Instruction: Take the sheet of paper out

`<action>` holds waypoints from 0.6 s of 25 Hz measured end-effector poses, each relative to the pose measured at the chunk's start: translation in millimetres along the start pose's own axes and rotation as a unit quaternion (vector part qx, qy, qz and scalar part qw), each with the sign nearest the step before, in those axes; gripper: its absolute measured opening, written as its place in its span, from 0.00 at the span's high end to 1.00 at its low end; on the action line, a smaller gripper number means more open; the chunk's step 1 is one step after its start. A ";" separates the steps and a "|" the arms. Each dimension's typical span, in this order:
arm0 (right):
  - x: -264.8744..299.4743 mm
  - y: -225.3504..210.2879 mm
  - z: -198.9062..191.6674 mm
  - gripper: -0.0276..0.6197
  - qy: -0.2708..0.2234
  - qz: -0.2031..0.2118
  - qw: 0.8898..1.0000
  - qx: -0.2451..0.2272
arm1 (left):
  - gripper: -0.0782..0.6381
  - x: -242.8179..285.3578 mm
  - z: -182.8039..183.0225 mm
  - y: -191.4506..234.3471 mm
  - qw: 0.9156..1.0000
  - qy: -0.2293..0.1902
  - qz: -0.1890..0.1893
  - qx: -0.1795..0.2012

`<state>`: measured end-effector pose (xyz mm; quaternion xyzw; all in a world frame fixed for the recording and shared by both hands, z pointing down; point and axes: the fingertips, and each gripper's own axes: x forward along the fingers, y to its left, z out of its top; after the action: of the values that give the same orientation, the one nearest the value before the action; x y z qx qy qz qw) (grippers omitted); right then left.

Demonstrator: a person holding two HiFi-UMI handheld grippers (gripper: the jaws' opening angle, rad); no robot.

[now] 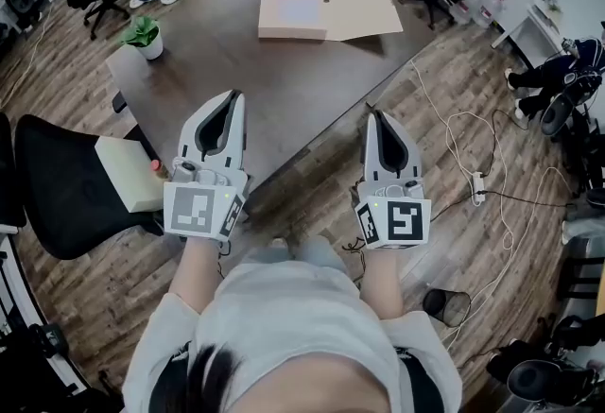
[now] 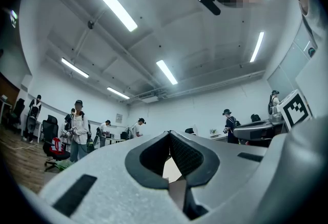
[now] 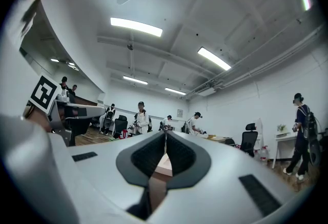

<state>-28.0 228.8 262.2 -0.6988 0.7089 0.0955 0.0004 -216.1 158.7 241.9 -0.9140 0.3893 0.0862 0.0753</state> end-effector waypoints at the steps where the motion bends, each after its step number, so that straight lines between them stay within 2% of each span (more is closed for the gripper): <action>1: 1.4 -1.2 -0.8 0.93 0.000 0.000 1.000 0.002 | 0.88 2.4 -0.9 -0.3 1.000 0.001 -0.001 0.000; 7: 19.6 -19.0 -8.2 0.93 0.000 0.000 1.000 0.012 | 0.88 28.1 -6.2 -1.4 1.000 0.003 -0.003 0.003; 15: 77.9 -61.7 -19.3 0.93 -0.003 0.017 1.000 0.011 | 0.88 94.1 -17.2 4.9 1.000 0.001 0.011 0.004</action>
<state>33.8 148.7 262.4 -0.6865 0.7215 0.0897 0.0088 -153.8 86.1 238.0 -0.9094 0.3997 0.0843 0.0780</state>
